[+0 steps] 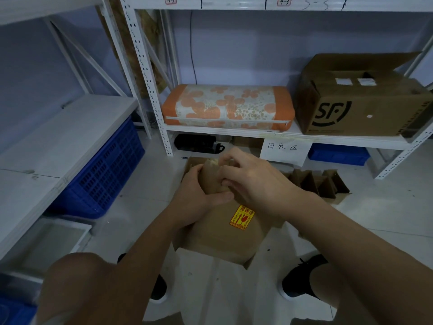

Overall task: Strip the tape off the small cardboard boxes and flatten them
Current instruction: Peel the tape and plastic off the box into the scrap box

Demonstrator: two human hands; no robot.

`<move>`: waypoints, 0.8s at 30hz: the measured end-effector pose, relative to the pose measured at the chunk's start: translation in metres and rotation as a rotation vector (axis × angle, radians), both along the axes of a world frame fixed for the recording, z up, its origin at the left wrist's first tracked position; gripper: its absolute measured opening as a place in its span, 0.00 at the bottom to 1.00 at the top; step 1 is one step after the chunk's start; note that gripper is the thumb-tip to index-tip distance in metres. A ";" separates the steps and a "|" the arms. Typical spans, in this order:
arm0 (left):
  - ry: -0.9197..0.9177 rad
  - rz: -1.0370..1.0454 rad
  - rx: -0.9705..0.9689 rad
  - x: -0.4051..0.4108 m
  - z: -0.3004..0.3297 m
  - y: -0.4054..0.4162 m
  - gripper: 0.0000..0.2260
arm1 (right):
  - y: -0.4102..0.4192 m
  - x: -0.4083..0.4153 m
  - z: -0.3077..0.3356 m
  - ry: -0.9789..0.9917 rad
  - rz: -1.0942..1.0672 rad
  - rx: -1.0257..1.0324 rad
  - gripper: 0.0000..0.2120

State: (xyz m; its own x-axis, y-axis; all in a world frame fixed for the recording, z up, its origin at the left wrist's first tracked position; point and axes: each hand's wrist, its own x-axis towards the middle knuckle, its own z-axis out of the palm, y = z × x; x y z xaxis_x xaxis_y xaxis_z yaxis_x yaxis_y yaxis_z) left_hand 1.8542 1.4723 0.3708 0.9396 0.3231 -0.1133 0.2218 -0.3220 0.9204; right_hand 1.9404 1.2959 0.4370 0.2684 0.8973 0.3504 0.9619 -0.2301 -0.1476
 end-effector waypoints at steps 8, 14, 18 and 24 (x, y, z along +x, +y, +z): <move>-0.036 0.012 0.265 -0.002 0.000 0.000 0.56 | 0.003 -0.009 0.005 0.050 -0.042 -0.107 0.16; -0.084 0.034 0.308 0.000 0.000 0.000 0.52 | 0.002 -0.012 -0.002 0.268 -0.131 -0.009 0.13; -0.070 -0.008 0.253 0.001 0.003 -0.002 0.54 | 0.000 -0.012 -0.005 0.308 -0.122 0.021 0.12; -0.014 -0.046 0.006 -0.001 0.004 0.001 0.54 | -0.006 -0.006 -0.008 0.451 -0.096 0.275 0.06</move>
State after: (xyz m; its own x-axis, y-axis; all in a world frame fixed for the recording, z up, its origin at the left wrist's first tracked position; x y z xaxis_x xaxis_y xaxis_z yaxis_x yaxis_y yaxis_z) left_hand 1.8534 1.4730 0.3751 0.9550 0.2799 -0.0981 0.1934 -0.3371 0.9214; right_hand 1.9347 1.2903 0.4294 0.5231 0.7528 0.3996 0.7656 -0.2089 -0.6085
